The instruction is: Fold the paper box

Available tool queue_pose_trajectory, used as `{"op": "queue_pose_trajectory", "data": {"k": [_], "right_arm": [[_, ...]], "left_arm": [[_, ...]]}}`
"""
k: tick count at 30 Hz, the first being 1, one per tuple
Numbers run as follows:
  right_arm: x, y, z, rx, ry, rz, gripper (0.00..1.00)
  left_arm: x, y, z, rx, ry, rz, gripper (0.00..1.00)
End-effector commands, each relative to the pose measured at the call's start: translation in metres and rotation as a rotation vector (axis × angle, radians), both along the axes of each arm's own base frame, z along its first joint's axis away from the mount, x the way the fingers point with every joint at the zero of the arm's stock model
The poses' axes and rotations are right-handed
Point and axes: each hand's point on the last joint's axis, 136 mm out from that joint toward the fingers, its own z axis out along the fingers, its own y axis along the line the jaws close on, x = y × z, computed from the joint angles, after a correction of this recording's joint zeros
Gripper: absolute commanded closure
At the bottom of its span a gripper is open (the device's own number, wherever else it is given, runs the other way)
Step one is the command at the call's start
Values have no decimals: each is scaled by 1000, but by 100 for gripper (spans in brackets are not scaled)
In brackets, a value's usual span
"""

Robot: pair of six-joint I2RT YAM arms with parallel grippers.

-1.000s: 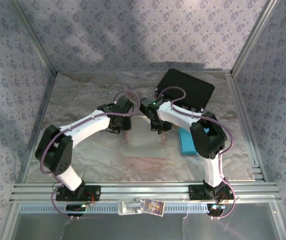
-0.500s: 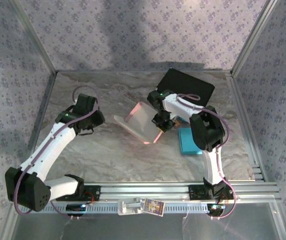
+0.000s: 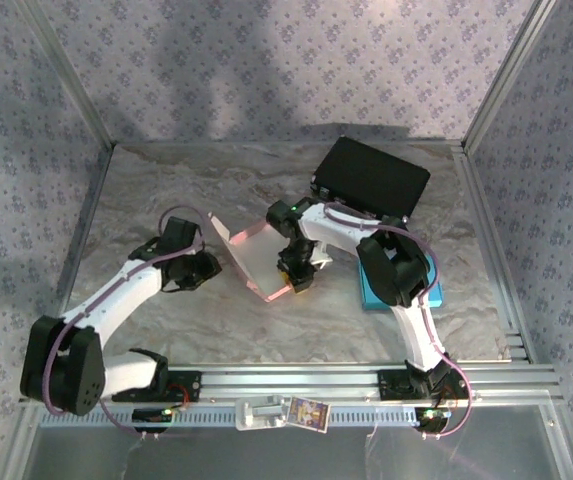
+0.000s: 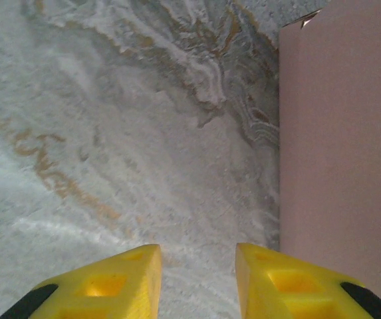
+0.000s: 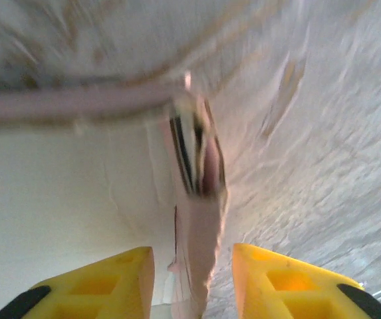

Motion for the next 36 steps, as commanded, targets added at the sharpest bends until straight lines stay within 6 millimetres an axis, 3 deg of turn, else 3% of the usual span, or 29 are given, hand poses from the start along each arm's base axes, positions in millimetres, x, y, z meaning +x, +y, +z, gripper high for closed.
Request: {"op": "queue_pose_trajectory", "data": {"k": [1, 5, 7, 8, 11, 13, 15, 16, 19, 28, 36], "right_arm": [[4, 1, 15, 27, -22, 25, 51], [27, -14, 62, 20, -186, 172, 42], [41, -23, 83, 16, -277, 217, 42], [50, -29, 91, 8, -325, 254, 44], [83, -51, 100, -28, -456, 393, 61], [106, -58, 93, -26, -510, 496, 66], [121, -69, 78, -41, -502, 569, 79], [126, -68, 70, -24, -498, 602, 86], [141, -63, 46, 8, -478, 684, 92], [158, -31, 5, 137, -435, 765, 90], [162, -6, -2, 263, -469, 822, 87]], "left_arm": [[17, -6, 2, -33, -30, 13, 66], [25, 0, -3, -17, -22, 45, 66], [28, 2, -7, -16, -16, 58, 66], [31, 2, -8, -17, -13, 65, 66], [35, 4, -12, -24, 4, 91, 66], [38, 5, -15, -25, 11, 111, 66], [40, 6, -18, -30, 18, 128, 67], [41, 6, -20, -32, 21, 134, 67], [45, 5, -26, -35, 33, 149, 67], [59, -2, -41, -71, 61, 182, 67], [78, -7, -47, -78, 65, 184, 67]]}}
